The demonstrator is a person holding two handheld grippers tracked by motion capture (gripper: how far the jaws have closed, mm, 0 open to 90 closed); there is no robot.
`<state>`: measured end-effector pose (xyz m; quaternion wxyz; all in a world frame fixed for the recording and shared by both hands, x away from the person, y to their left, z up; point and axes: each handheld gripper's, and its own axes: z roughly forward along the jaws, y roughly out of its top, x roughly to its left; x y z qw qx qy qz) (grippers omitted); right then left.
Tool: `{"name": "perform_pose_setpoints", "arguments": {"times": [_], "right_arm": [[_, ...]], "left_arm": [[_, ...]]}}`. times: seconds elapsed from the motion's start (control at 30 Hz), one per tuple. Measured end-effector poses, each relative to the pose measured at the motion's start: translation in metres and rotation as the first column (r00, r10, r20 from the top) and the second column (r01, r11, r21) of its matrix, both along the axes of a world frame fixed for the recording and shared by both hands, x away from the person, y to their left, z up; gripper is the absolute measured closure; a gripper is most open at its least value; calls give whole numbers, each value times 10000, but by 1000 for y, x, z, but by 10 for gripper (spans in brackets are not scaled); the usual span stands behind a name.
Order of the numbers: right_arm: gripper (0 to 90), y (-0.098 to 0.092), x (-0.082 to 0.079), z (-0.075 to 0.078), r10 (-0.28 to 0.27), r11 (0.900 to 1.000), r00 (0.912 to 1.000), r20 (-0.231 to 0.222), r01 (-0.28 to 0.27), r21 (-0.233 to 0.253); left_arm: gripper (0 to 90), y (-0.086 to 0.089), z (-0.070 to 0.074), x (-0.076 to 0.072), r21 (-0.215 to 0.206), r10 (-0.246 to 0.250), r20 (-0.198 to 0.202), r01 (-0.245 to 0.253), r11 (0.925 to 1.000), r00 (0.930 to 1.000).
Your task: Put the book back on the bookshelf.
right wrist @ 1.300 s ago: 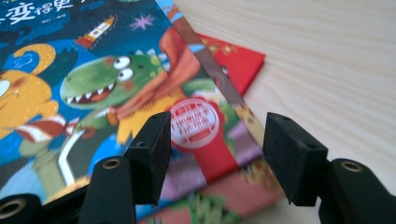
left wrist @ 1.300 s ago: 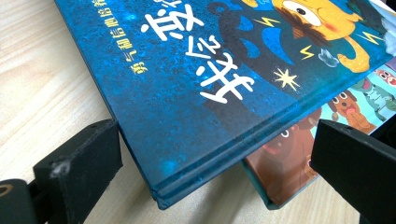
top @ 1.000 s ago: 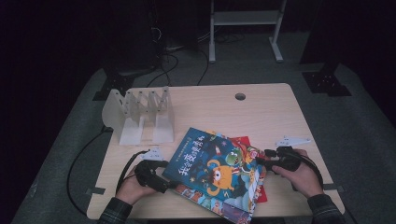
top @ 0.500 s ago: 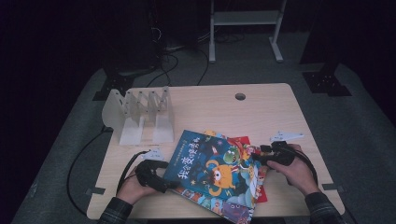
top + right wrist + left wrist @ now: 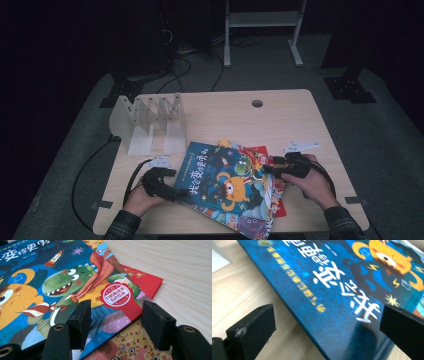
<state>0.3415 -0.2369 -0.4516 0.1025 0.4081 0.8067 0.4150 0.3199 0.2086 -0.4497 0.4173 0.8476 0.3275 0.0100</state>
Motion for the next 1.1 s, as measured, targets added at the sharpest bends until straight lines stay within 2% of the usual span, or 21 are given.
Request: {"name": "perform_pose_setpoints", "arguments": {"times": [0.07, 0.23, 0.43, 0.9, 1.1], "right_arm": [[405, 2, 0, 0, 41, 10000, 10000, -12, -41, 5], [405, 8, -2, 0, 273, 9996, 9996, -5, -273, 8], [405, 18, -5, 1, 605, 9981, 9981, 60, -605, -86], [407, 24, -19, 1, 1105, 9939, 9938, 98, -1105, -72], [408, 23, -22, 1, 1201, 9928, 9927, 88, -1201, 22]], "left_arm": [[0, 3, 1, 2, -110, 81, 21, -81, 9999, 10000], [0, 8, 2, 6, -82, 290, 150, -288, 9996, 9995], [0, 11, 1, 11, 78, 344, 143, -345, 9994, 9993], [0, 13, -5, 19, 161, 492, -183, -489, 9987, 9986], [0, 13, -8, 24, -30, 495, -346, -497, 9988, 9982]]}}
